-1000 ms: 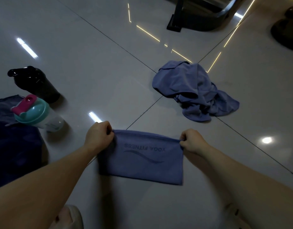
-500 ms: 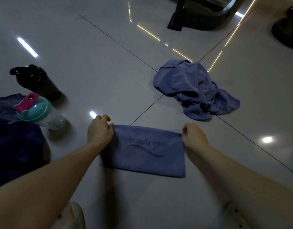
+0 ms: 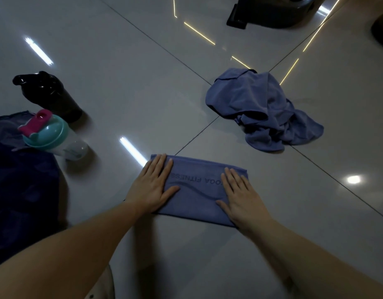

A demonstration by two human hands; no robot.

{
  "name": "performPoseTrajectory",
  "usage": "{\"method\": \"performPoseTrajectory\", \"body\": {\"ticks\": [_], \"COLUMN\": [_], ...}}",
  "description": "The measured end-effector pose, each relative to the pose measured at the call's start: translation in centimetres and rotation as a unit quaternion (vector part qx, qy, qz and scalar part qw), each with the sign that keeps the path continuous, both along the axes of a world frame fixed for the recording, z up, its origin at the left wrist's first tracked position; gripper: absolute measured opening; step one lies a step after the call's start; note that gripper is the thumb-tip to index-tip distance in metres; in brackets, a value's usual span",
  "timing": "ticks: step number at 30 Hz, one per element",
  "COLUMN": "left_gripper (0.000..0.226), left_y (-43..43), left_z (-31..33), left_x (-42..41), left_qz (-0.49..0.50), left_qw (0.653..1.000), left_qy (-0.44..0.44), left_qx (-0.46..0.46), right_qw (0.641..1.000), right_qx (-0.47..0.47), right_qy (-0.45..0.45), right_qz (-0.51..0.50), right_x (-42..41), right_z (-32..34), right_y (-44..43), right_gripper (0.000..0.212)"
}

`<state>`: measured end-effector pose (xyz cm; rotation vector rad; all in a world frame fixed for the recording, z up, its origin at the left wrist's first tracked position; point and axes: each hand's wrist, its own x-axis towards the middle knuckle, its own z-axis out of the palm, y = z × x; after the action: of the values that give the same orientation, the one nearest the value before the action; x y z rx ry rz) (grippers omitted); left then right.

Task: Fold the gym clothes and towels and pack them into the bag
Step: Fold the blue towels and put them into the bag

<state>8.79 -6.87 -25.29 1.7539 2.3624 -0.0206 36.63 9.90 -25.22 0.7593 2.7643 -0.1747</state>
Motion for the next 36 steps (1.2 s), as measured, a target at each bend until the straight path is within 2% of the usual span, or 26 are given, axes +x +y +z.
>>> {"method": "performPoseTrajectory", "body": {"ticks": [7,14,16,19,21,23,25,29,32,36], "left_gripper": [0.07,0.082,0.081,0.066,0.052,0.054,0.053,0.044,0.04,0.049], "left_y": [0.2,0.5,-0.4,-2.4,-3.6,-4.1,-4.0,-2.5,-1.6,-1.9], "left_z": [-0.6,0.3,1.2,3.1,4.0,4.7,4.8,4.5,4.2,4.2], "left_x": [0.0,-1.3,-2.3,-1.4,0.7,3.2,5.1,6.0,4.6,2.8], "left_qz": [0.043,0.135,0.145,0.164,0.248,0.331,0.361,0.433,0.454,0.453], "left_qw": [0.999,0.991,0.989,0.984,0.965,0.942,0.928,0.883,0.851,0.808], "left_qy": [-0.013,0.0,0.022,0.033,-0.003,-0.054,-0.088,-0.179,-0.243,-0.367], "left_qx": [0.014,-0.014,-0.009,0.067,0.084,0.024,-0.017,-0.023,-0.101,-0.089], "right_qw": [1.0,0.999,0.999,0.997,0.996,0.994,0.991,0.985,0.98,0.969], "right_qx": [-0.007,-0.025,-0.019,0.012,-0.022,-0.07,-0.116,-0.17,-0.188,-0.227], "right_qy": [-0.005,-0.024,-0.013,0.068,0.091,0.085,0.065,-0.021,-0.071,-0.084], "right_qz": [0.001,-0.009,-0.04,-0.031,-0.001,0.011,0.01,0.006,-0.012,-0.05], "right_x": [0.3,-1.3,-3.2,-7.6,-10.9,-14.3,-17.5,-21.6,-22.8,-23.1], "right_z": [0.1,1.7,3.0,5.2,6.1,6.9,7.3,7.4,7.4,8.1], "right_y": [0.9,2.5,2.7,2.4,1.8,1.1,0.5,-0.4,-0.4,0.4], "right_gripper": [0.081,0.081,0.072,0.045,0.039,0.041,0.048,0.059,0.045,0.015]}}
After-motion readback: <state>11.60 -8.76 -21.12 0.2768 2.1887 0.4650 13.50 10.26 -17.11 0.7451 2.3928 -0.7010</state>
